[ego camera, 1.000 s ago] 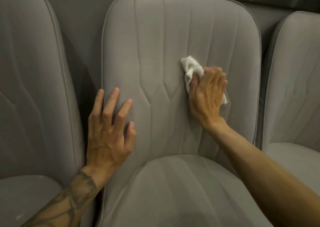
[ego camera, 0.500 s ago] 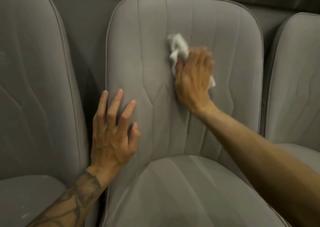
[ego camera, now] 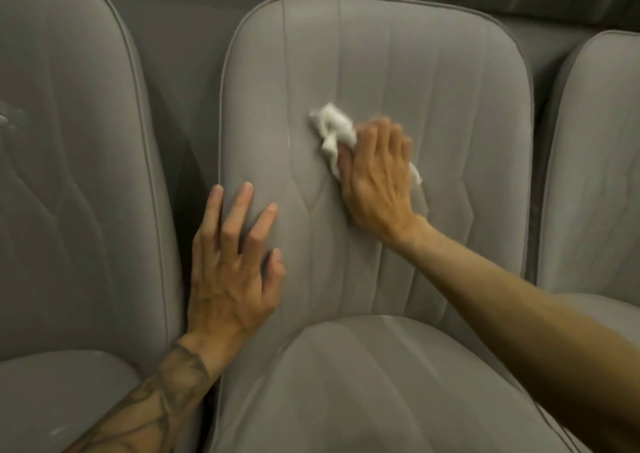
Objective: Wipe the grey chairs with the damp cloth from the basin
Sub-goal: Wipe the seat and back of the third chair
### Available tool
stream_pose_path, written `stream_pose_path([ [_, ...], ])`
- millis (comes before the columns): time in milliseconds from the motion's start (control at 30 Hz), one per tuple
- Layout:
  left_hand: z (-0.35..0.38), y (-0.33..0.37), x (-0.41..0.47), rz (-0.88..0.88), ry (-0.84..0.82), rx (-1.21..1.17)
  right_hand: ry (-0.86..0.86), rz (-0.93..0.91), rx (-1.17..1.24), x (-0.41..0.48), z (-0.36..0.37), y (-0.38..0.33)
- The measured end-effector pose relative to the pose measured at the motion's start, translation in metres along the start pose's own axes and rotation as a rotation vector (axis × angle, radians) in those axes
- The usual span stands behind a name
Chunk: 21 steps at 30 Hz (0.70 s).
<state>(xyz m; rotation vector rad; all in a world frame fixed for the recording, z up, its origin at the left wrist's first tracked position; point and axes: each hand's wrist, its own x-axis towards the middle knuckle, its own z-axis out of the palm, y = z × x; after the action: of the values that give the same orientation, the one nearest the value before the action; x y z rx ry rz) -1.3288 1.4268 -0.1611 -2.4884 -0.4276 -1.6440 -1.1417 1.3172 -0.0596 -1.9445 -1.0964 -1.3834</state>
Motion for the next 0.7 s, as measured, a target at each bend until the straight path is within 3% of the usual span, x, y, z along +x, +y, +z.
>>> stream_pose_path([
  [100, -0.001, -0.002, 0.002, 0.002, -0.014, 0.001, 0.052, -0.079, -0.029, 0.029, 0.002, 0.020],
  [200, 0.000, 0.000, 0.000, -0.001, -0.019, 0.002, 0.198, 0.091, -0.051, 0.075, 0.010, 0.027],
  [300, 0.001, 0.000, 0.001, 0.007, -0.012, 0.000, 0.217, 0.197, -0.013, 0.049, 0.017, 0.005],
  [400, 0.000, -0.001, 0.000, 0.008, -0.001, 0.002, 0.002, -0.045, 0.080, -0.013, 0.014, -0.012],
  [500, 0.002, -0.002, 0.000, 0.008, -0.015, -0.004, 0.032, -0.175, 0.041, 0.008, 0.010, 0.015],
  [567, 0.003, -0.004, -0.001, 0.007, -0.016, 0.006, 0.160, -0.107, -0.047, 0.049, 0.014, 0.034],
  [700, 0.004, -0.002, -0.001, 0.003, -0.005, 0.009, 0.322, 0.222, -0.078, 0.076, 0.020, 0.023],
])
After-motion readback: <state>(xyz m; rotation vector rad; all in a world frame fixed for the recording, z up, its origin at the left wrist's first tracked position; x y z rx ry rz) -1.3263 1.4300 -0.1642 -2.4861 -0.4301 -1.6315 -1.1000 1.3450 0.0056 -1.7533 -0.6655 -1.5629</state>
